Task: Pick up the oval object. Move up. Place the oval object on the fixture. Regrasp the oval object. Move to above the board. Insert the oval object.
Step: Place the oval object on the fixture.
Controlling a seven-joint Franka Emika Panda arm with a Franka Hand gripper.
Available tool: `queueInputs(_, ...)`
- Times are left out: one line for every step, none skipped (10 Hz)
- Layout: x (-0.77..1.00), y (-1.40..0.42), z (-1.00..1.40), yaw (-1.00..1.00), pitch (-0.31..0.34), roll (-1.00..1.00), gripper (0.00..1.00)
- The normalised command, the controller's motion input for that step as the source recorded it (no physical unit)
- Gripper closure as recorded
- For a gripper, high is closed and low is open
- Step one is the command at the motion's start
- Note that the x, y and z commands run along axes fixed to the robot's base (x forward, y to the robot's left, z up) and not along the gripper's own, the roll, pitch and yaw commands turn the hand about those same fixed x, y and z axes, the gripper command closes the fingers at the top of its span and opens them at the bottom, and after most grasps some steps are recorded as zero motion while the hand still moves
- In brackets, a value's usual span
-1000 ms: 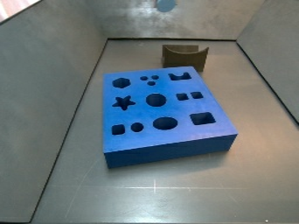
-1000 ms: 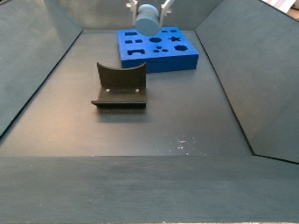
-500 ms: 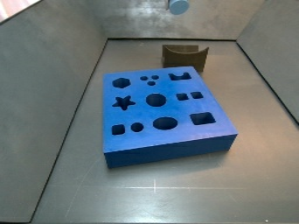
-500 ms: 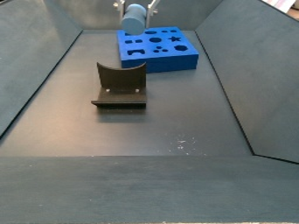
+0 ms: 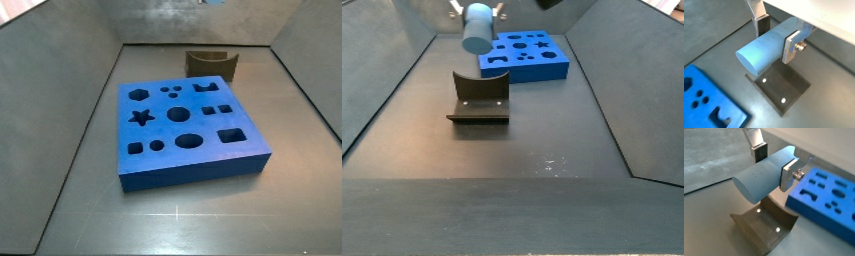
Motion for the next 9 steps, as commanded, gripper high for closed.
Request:
queueInputs(0.14,0.08,0.0,-0.07,0.336,-1.0,1.0)
queueInputs(0.05,0.07,0.01,-0.11,0.274,-0.81,1.0)
queueInputs(0.04,0.06,0.0,-0.14,0.2,-0.63,1.0)
queueInputs(0.04,0.05,0.0,-0.15,0.163,-0.5,1.0)
queueInputs(0.06,0.04,0.0,-0.14,0.103,-0.25,1.0)
queueInputs(0.11,0.07,-1.0,-0.19,0.001,-1.0,1.0)
queueInputs(0.11,0.07,-1.0,-0.19,-0.02,-1.0,1.0)
queueInputs(0.12,0.08,-1.0,-0.18,-0.014,-1.0,1.0)
queueInputs(0.13,0.08,-1.0,-0.18,-0.001,-1.0,1.0)
